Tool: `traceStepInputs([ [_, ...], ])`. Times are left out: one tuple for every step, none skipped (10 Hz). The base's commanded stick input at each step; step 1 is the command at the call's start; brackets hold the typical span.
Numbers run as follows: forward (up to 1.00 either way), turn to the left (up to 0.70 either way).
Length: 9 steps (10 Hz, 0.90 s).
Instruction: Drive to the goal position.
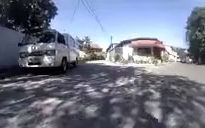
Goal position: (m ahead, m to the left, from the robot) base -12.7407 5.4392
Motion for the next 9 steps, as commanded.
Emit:
traceStepInputs([
  [0.0,-0.05],
  [0.0,-0.05],
  [0.0,-0.05],
  [0.0,-0.05],
  [0.0,-0.05],
  [0.0,-0.05],
  [0.0,-0.05],
  [0.0,-0.05],
  [0.0,-0.05],
])
